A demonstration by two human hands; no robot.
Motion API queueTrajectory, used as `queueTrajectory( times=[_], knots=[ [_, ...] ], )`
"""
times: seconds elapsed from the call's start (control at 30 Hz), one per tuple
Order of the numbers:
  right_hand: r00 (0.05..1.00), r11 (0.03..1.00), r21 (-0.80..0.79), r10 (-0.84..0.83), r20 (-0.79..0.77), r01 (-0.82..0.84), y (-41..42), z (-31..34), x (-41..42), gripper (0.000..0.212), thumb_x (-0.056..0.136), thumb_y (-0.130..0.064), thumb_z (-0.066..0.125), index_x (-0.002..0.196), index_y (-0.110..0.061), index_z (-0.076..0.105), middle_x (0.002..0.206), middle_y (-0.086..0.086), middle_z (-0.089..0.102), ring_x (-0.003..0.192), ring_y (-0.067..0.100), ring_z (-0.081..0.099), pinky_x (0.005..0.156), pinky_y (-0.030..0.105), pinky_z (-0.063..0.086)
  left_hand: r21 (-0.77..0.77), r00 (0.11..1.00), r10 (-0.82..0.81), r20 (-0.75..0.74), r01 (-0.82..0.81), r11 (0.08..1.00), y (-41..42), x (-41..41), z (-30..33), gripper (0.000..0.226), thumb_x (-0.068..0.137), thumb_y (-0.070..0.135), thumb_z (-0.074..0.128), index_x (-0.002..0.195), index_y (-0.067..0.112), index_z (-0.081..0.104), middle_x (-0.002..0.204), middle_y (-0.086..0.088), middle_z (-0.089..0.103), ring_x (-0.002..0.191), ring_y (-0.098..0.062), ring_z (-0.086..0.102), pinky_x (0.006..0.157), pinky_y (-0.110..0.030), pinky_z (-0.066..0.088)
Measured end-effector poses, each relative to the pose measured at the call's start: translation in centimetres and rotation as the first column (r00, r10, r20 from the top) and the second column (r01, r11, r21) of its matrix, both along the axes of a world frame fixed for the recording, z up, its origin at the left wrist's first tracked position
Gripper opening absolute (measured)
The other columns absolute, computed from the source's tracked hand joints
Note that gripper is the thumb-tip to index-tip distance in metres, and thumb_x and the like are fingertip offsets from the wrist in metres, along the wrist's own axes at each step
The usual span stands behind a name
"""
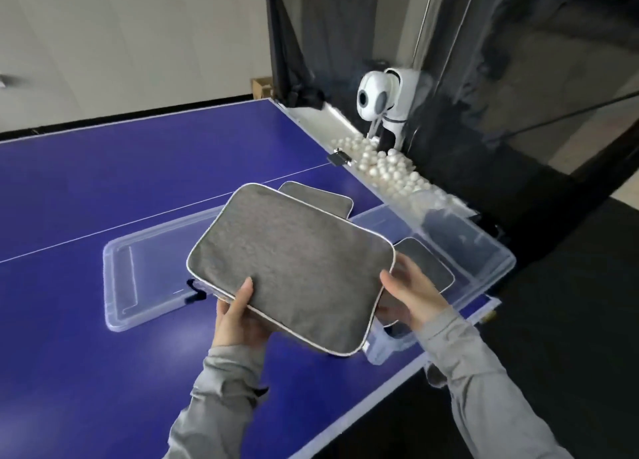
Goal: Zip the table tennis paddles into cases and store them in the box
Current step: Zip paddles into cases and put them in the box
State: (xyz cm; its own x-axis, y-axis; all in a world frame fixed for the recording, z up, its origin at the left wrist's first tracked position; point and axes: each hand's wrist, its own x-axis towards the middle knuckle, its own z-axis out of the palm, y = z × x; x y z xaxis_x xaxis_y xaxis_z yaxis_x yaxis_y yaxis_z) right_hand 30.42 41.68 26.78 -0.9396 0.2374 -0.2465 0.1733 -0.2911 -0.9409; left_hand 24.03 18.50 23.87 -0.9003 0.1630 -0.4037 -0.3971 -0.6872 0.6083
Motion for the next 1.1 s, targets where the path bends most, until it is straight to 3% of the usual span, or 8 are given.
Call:
queueTrajectory(
  times=[0.13,0.3,0.43,0.6,0.73,0.87,1.03,1.1],
  knots=[
    [0.989,0.965,-0.228,-0.143,-0.047,0.129,4.2,0.3,1.0,0.062,0.068,-0.030,0.067,0.126,-0.028,0.046,0.110,-0.003,0.067,0.100,0.020,0.063,0.068,0.040,0.055,0.091,0.998,0.055,-0.030,-0.052,0.994,8.3,2.0,0.8,0.037,0.087,0.015,0.056,0.119,0.032,0.052,0.125,-0.003,0.059,0.110,-0.025,0.058,0.066,-0.038,0.056],
    [0.940,0.923,-0.187,-0.342,0.009,0.337,9.5,-0.5,0.8,0.054,0.067,-0.029,0.078,0.116,-0.033,0.055,0.118,0.004,0.064,0.105,0.025,0.063,0.082,0.044,0.055,0.038,0.993,0.034,-0.112,-0.030,0.999,14.4,3.8,1.3,0.043,0.077,0.012,0.062,0.117,0.022,0.050,0.104,-0.004,0.065,0.083,-0.018,0.068,0.063,-0.036,0.056],
    [0.934,0.916,-0.204,-0.357,-0.023,0.345,13.2,-1.4,0.4,0.067,0.049,-0.037,0.085,0.110,-0.033,0.059,0.114,0.006,0.067,0.097,0.023,0.068,0.070,0.036,0.055,-0.055,0.982,-0.056,-0.179,0.047,0.997,16.3,3.5,1.2,0.050,0.072,0.010,0.064,0.120,0.014,0.051,0.106,-0.009,0.065,0.090,-0.024,0.067,0.073,-0.039,0.057],
    [0.943,0.928,-0.201,-0.330,-0.049,0.315,17.2,-1.3,-1.5,0.067,0.054,-0.037,0.080,0.117,-0.028,0.059,0.106,0.003,0.071,0.093,0.021,0.070,0.066,0.032,0.056,-0.261,0.955,-0.196,-0.224,0.135,0.956,15.7,1.6,-0.3,0.030,0.090,0.004,0.046,0.092,0.019,0.073,0.095,-0.008,0.069,0.089,-0.023,0.069,0.077,-0.040,0.059],
    [0.961,0.961,-0.063,-0.272,-0.042,0.269,21.2,-0.3,-3.6,0.056,0.061,-0.031,0.073,0.115,-0.031,0.059,0.104,0.000,0.071,0.088,0.014,0.070,0.066,0.025,0.055,-0.213,0.938,-0.222,-0.265,0.167,0.963,12.6,-2.8,-1.2,0.038,0.091,0.025,0.038,0.125,0.038,0.048,0.104,-0.002,0.070,0.088,-0.023,0.070,0.071,-0.044,0.058],
    [0.983,0.981,0.069,-0.185,0.019,0.183,24.0,-0.4,-6.0,0.058,0.061,-0.026,0.070,0.117,-0.030,0.057,0.106,0.000,0.067,0.084,0.011,0.070,0.063,0.020,0.054,-0.447,0.890,-0.404,-0.211,0.280,0.850,14.2,-6.9,-1.2,0.071,0.072,0.009,0.074,0.125,0.046,0.046,0.108,0.004,0.066,0.086,-0.015,0.065,0.071,-0.042,0.053],
    [0.989,0.981,0.162,-0.117,0.089,0.102,26.1,-1.4,-8.0,0.048,0.062,-0.026,0.071,0.107,-0.037,0.059,0.113,0.006,0.063,0.101,0.023,0.062,0.080,0.032,0.050,-0.590,0.934,-0.334,-0.130,0.198,0.783,17.7,-7.6,-2.8,0.079,0.069,-0.010,0.074,0.133,0.023,0.042,0.107,0.001,0.059,0.089,-0.021,0.061,0.086,-0.048,0.051],
    [0.992,0.979,0.201,-0.064,0.108,0.042,27.0,-1.5,-8.6,0.050,0.061,-0.029,0.073,0.108,-0.038,0.059,0.107,0.004,0.066,0.095,0.019,0.065,0.075,0.027,0.052,-0.590,0.946,-0.305,-0.108,0.186,0.786,18.4,-7.0,-3.6,0.082,0.067,-0.014,0.074,0.135,0.019,0.041,0.110,-0.004,0.059,0.089,-0.022,0.060,0.091,-0.050,0.048]
  ],
)
